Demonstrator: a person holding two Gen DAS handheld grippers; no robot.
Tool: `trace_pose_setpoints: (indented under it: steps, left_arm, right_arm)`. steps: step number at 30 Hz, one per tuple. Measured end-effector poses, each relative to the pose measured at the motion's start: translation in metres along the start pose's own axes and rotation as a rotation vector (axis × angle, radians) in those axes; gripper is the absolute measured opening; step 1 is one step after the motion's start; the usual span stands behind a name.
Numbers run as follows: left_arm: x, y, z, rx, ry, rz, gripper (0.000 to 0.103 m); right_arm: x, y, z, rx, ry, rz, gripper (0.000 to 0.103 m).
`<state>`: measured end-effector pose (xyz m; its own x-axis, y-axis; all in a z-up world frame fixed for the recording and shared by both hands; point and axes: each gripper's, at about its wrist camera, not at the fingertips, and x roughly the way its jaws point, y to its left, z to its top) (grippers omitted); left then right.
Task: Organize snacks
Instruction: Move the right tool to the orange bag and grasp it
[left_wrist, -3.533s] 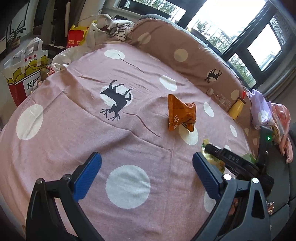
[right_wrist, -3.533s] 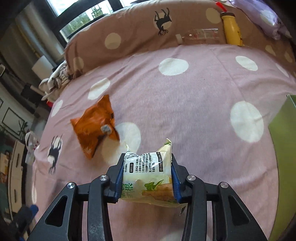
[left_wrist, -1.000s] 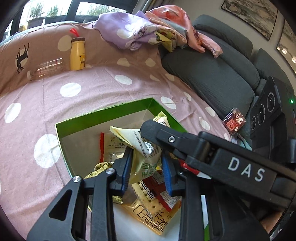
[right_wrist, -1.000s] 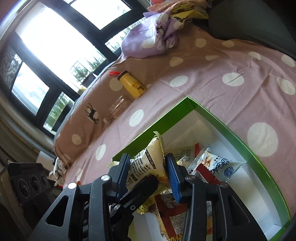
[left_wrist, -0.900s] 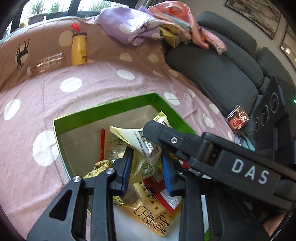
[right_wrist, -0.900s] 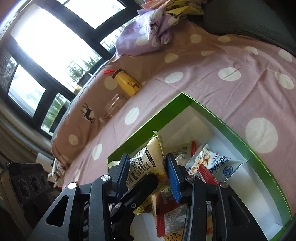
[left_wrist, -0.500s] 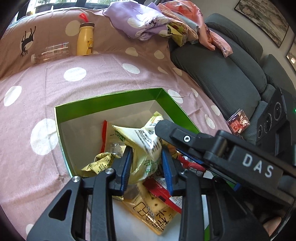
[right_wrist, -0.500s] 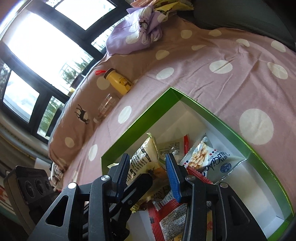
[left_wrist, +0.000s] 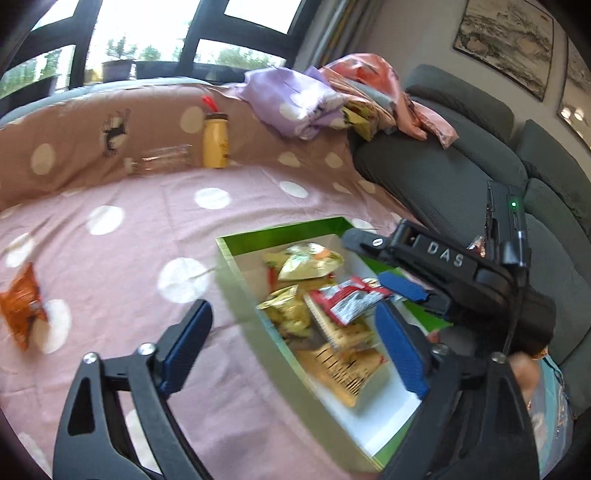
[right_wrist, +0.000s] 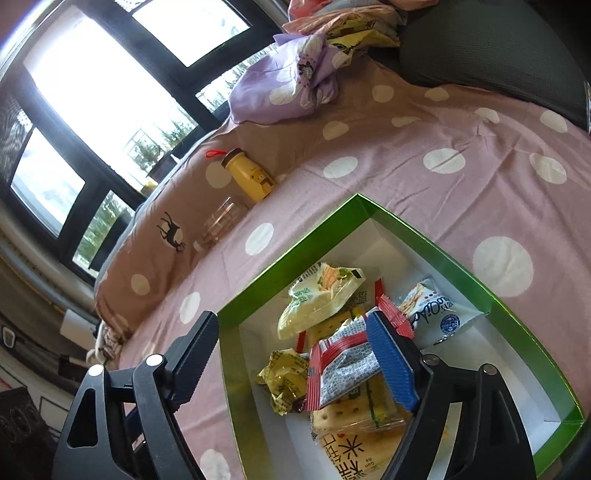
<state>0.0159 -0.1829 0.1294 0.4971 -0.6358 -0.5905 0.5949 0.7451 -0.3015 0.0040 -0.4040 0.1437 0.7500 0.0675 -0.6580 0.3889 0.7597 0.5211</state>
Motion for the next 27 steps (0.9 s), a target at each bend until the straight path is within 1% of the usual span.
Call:
trace_pose_setpoints:
  steps: [3, 6, 9, 11, 15, 18, 20, 23, 25, 27]
  left_arm:
    - [-0.029, 0.024, -0.013, -0.039, -0.023, 0.063, 0.101]
    - [-0.054, 0.050, -0.025, -0.085, -0.036, 0.136, 0.102]
    - [-0.075, 0.076, -0.038, -0.127, -0.031, 0.230, 0.102]
    - [-0.087, 0.093, -0.047, -0.155, -0.049, 0.297, 0.102]
    - [-0.103, 0.132, -0.063, -0.267, -0.088, 0.338, 0.102]
    - [-0.111, 0.161, -0.070, -0.354, -0.097, 0.384, 0.102]
    - [-0.118, 0.179, -0.073, -0.419, -0.100, 0.411, 0.102]
    - [-0.133, 0.194, -0.076, -0.473, -0.108, 0.463, 0.102]
    - [-0.142, 0.201, -0.079, -0.499, -0.114, 0.499, 0.102]
    - [-0.152, 0.209, -0.082, -0.522, -0.123, 0.529, 0.102]
  right_arm:
    - [0.000, 0.012, -0.004, -0.044, -0.001, -0.011, 0.087]
    - [0.000, 0.027, -0.012, -0.104, -0.004, -0.025, 0.090]
    - [0.001, 0.043, -0.021, -0.158, 0.000, -0.031, 0.091]
    - [0.002, 0.054, -0.027, -0.191, 0.002, -0.029, 0.091]
    - [0.003, 0.079, -0.045, -0.279, 0.003, -0.034, 0.092]
    - [0.008, 0.096, -0.056, -0.337, 0.013, -0.038, 0.092]
    - [0.014, 0.108, -0.064, -0.371, 0.029, -0.030, 0.092]
    - [0.030, 0.130, -0.076, -0.386, 0.082, -0.002, 0.092]
    - [0.045, 0.148, -0.087, -0.395, 0.146, 0.031, 0.092]
    - [0.062, 0.168, -0.097, -0.394, 0.216, 0.088, 0.092]
